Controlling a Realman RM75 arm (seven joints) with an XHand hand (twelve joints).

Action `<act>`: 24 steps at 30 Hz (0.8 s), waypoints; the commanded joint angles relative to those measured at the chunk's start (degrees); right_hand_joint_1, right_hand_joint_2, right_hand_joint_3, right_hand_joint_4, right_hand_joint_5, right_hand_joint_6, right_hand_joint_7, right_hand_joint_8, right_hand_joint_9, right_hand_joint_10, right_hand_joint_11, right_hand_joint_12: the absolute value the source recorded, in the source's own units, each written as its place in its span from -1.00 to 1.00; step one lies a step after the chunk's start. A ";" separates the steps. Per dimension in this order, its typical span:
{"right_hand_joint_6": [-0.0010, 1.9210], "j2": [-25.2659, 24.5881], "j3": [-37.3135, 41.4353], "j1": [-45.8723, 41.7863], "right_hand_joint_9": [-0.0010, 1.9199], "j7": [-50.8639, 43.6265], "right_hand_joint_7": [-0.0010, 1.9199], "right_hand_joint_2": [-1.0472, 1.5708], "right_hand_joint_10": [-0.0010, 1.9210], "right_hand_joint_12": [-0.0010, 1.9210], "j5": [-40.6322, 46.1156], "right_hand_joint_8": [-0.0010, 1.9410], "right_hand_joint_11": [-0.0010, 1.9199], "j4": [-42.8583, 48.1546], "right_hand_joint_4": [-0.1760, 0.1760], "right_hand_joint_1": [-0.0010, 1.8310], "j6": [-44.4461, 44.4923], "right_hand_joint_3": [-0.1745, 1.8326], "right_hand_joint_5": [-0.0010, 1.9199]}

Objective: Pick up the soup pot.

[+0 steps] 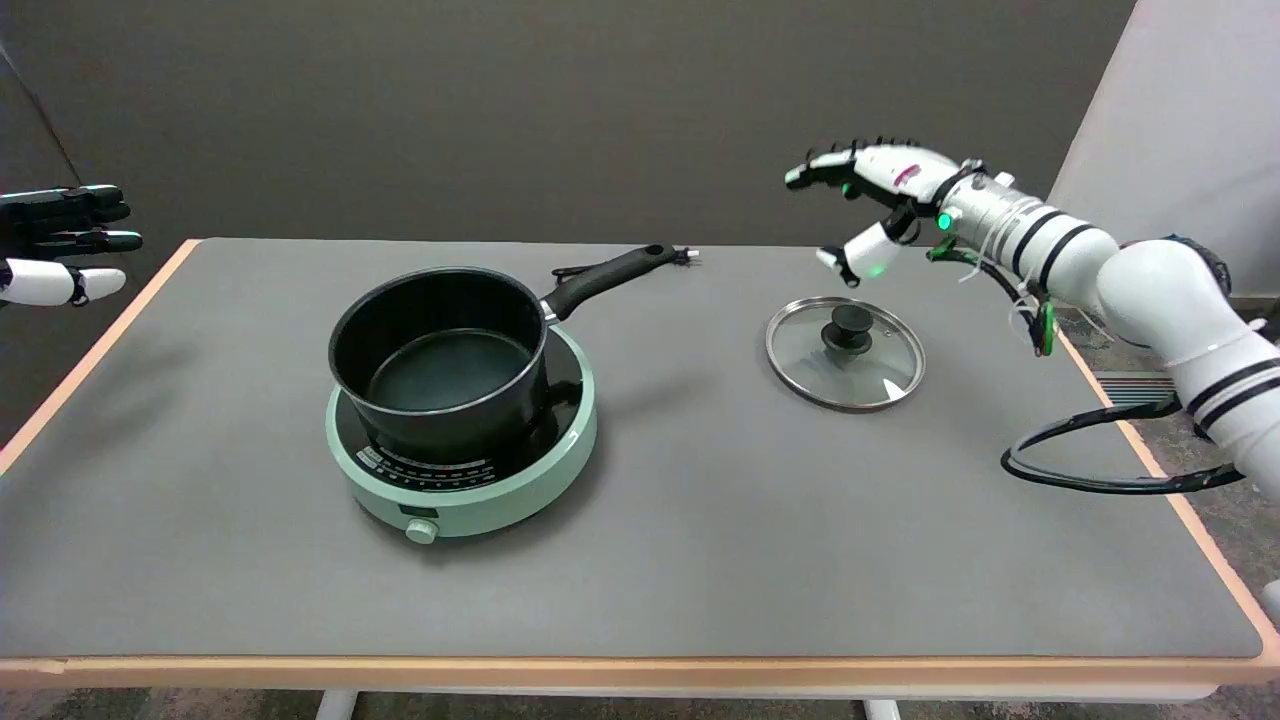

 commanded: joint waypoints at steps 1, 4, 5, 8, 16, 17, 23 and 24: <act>-0.80 -5.01 14.77 -12.93 -0.60 -12.09 -0.63 0.18 -0.75 -0.26 2.91 -0.85 -0.59 23.74 0.81 0.01 9.03 0.24 -0.58; -0.80 -6.44 14.77 -14.42 -0.58 -15.78 -0.61 0.18 -0.74 -0.25 2.91 -0.84 -0.58 27.14 0.81 0.00 10.96 0.23 -0.57; -0.80 -7.09 14.77 -14.99 -0.57 -17.14 -0.60 0.18 -0.73 -0.25 2.91 -0.84 -0.58 28.65 0.81 0.00 12.24 0.23 -0.57; -0.80 -9.02 14.77 -16.27 -0.56 -20.42 -0.59 0.19 -0.72 -0.24 2.91 -0.84 -0.58 32.32 0.80 0.01 15.18 0.23 -0.57; -0.80 -14.61 13.70 -16.93 -0.56 -24.36 -0.59 0.19 -0.72 -0.27 2.91 -0.84 -0.60 35.67 0.81 0.00 16.32 0.24 -0.57; -0.80 -15.30 13.32 -16.63 -0.56 -24.76 -0.59 0.18 -0.74 -0.28 2.91 -0.84 -0.61 35.67 0.80 0.02 16.32 0.24 -0.57; -0.82 -18.65 10.89 -14.70 -0.58 -28.40 -0.62 0.16 -0.77 -0.35 2.93 -0.84 -0.65 35.50 0.77 0.04 16.32 0.23 -0.58; -0.82 -18.92 10.40 -14.53 -0.58 -28.35 -0.62 0.16 -0.77 -0.36 3.18 -0.84 -0.65 35.51 0.76 0.03 16.32 0.24 -0.59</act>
